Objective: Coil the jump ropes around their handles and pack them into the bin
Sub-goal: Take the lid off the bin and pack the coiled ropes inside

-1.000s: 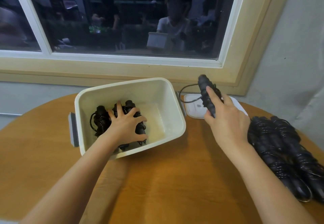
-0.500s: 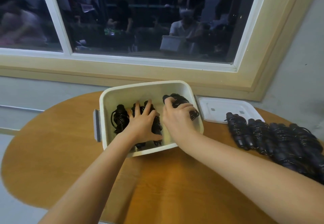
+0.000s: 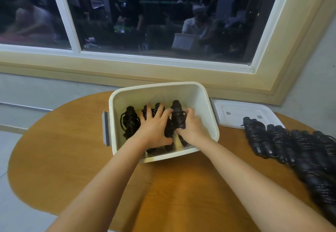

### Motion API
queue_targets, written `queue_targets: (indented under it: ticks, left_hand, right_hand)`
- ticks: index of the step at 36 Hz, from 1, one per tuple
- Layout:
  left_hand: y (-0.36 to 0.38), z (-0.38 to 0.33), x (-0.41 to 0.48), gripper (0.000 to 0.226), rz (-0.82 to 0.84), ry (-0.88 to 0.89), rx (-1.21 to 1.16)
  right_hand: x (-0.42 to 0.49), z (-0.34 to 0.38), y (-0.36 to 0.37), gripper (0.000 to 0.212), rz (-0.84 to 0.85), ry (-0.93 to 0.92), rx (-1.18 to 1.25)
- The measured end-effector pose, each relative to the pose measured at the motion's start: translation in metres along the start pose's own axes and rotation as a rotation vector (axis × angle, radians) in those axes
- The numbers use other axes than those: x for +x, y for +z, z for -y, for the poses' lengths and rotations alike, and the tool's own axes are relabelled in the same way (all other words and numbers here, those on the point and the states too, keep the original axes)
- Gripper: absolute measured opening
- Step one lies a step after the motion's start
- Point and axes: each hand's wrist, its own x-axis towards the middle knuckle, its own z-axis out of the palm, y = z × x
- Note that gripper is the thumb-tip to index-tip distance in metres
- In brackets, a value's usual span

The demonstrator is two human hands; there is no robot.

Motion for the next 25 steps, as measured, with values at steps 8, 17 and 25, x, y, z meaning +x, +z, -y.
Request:
queue_targets:
  ticks: [8,17,25]
  left_hand:
    - [0.004,-0.009,-0.001,0.069,0.029,0.005,0.202]
    - [0.010,-0.008,-0.001,0.066,0.000,0.003,0.278]
    - [-0.002,-0.024,0.006,0.054,-0.180,0.084,0.277]
  right_hand:
    - [-0.003,-0.012,-0.012,0.055,0.137,-0.061,-0.108]
    - [-0.015,-0.034,-0.067,0.070,0.110,-0.634,-0.784]
    - [-0.020,-0.066,-0.062,0.088,0.177,-0.810,-0.738]
